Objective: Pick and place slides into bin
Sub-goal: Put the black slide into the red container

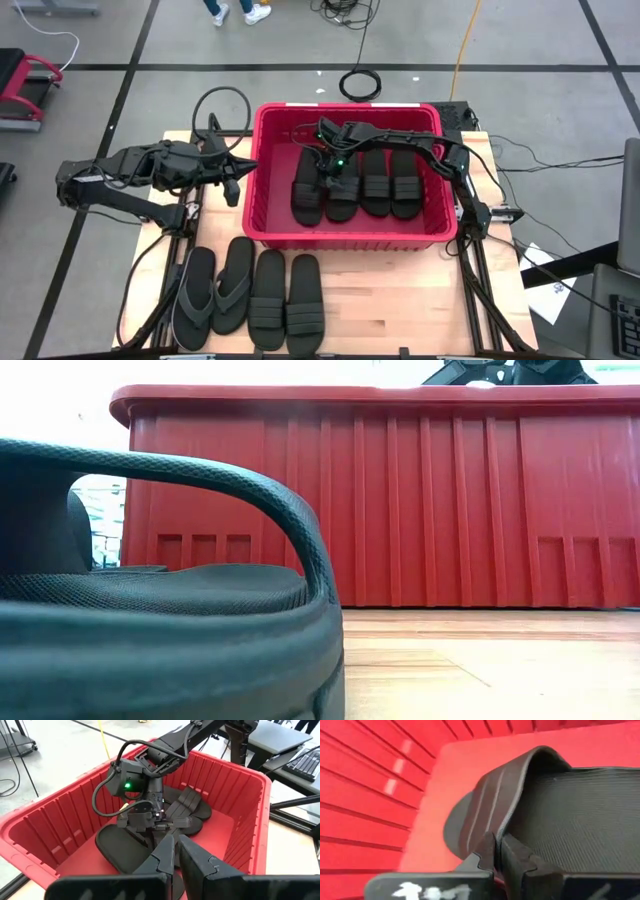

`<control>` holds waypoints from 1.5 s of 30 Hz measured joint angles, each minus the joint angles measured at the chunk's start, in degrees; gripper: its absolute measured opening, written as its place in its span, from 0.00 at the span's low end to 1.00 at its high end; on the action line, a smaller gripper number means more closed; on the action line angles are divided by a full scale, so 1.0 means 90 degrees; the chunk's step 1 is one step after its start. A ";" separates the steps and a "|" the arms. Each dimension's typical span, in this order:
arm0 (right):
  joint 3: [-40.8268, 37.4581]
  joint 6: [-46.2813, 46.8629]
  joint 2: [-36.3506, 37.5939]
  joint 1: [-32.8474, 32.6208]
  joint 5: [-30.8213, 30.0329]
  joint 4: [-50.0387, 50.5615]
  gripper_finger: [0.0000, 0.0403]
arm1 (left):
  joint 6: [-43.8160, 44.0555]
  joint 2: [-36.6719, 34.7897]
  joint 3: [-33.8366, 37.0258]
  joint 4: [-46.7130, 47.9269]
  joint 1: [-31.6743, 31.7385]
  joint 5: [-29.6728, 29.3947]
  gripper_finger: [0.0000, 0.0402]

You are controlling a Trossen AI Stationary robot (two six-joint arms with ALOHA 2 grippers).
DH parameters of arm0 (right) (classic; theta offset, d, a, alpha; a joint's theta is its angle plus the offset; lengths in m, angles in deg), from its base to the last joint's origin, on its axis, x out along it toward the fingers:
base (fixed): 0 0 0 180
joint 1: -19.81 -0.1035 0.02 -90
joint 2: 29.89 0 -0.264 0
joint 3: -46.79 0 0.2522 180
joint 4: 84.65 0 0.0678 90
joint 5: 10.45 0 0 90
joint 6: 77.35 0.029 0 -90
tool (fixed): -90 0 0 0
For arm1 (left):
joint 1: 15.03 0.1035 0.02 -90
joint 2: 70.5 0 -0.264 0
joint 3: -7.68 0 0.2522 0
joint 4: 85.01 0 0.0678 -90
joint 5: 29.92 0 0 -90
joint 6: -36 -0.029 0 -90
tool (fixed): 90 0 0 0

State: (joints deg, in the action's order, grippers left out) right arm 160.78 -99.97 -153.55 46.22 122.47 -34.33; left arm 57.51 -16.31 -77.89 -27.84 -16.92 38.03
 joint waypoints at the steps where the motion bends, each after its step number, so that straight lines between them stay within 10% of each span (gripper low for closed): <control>1: 0.0000 -0.0091 0.0002 -0.0002 -0.0128 -0.0011 0.01 | 0.0000 0.0000 0.0000 0.0007 0.0000 0.0000 0.05; 14: 0.0000 -0.0749 0.0002 -0.0009 -0.0284 0.0284 0.03 | -0.0088 0.0000 0.0000 0.0013 0.0000 0.0246 0.05; 30: -0.0017 -0.0393 0.0076 -0.0051 -0.1057 0.0309 0.34 | -0.0170 0.0000 0.0000 0.0009 0.0000 0.0488 0.05; 45: -0.0005 0.0090 0.1128 -0.0111 -0.1535 -0.1495 0.28 | -0.0212 0.0002 0.0000 0.0003 -0.0002 0.0507 0.05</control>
State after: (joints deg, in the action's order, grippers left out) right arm 160.74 -99.15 -143.40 45.22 108.65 -47.79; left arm 55.61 -16.29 -77.89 -27.82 -16.94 42.60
